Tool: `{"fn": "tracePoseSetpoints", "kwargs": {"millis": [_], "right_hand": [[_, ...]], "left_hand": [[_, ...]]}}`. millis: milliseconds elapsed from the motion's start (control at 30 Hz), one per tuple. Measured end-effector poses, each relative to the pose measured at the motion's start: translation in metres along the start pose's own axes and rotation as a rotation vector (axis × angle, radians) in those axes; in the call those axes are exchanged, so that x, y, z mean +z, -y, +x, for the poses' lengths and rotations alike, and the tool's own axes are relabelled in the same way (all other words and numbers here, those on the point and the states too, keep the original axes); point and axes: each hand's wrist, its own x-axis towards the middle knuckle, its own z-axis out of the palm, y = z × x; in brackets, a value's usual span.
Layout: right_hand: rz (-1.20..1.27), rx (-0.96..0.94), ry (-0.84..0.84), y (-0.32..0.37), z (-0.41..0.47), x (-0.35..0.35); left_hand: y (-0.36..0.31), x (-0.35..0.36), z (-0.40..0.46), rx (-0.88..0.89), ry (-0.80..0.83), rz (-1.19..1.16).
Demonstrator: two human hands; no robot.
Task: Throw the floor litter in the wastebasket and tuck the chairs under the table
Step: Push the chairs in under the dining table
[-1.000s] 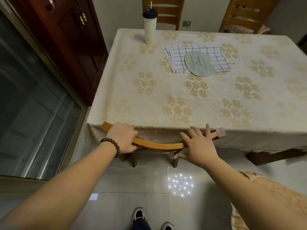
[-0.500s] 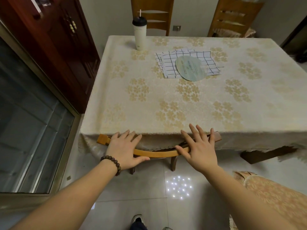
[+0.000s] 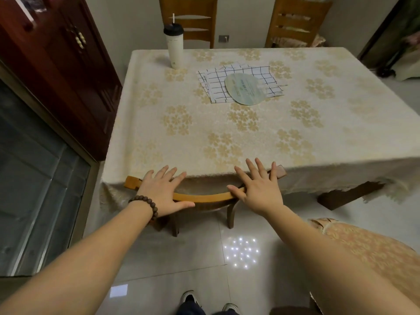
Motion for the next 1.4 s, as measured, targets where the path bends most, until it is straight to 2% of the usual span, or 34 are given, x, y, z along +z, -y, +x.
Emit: {"fn": "tracePoseSetpoints", "kwargs": {"millis": [100, 167, 267, 333, 400, 467, 533, 700, 867, 1000, 1233, 1400], "right_hand": [[0.116, 0.017, 0.001, 0.000, -0.009, -0.008], [0.243, 0.071, -0.105, 0.001, -0.026, -0.010], [0.353, 0.180, -0.263, 0.002, -0.068, -0.004], [0.392, 0.276, -0.293, 0.000, -0.101, 0.005], [0.429, 0.390, -0.283, -0.005, -0.135, 0.014], [0.455, 0.521, -0.250, -0.010, -0.171, 0.024], [0.490, 0.633, -0.224, -0.016, -0.207, 0.033], [0.542, 0.796, -0.228, -0.026, -0.292, 0.050], [0.593, 0.938, -0.235, -0.033, -0.383, 0.073], [0.609, 0.890, -0.214, -0.038, -0.468, 0.094], [0.641, 0.934, -0.271, -0.060, -0.657, 0.110], [0.619, 0.999, -0.266, -0.091, -0.760, 0.095]], "left_hand": [[-0.013, -0.006, -0.008, -0.010, -0.040, -0.129], [-0.035, -0.008, -0.012, 0.019, -0.137, -0.232], [-0.086, -0.006, -0.014, 0.164, -0.266, -0.380], [-0.124, 0.000, -0.016, 0.247, -0.264, -0.392], [-0.155, 0.008, -0.019, 0.221, -0.268, -0.347], [-0.179, 0.015, -0.024, 0.197, -0.329, -0.317], [-0.200, 0.022, -0.034, 0.273, -0.390, -0.302], [-0.263, 0.050, -0.073, 0.406, -0.244, -0.308], [-0.329, 0.081, -0.130, 0.505, -0.174, -0.239], [-0.390, 0.113, -0.193, 0.545, -0.095, -0.218], [-0.496, 0.157, -0.345, 0.512, -0.084, -0.313], [-0.551, 0.153, -0.419, 0.509, -0.130, -0.351]]}}
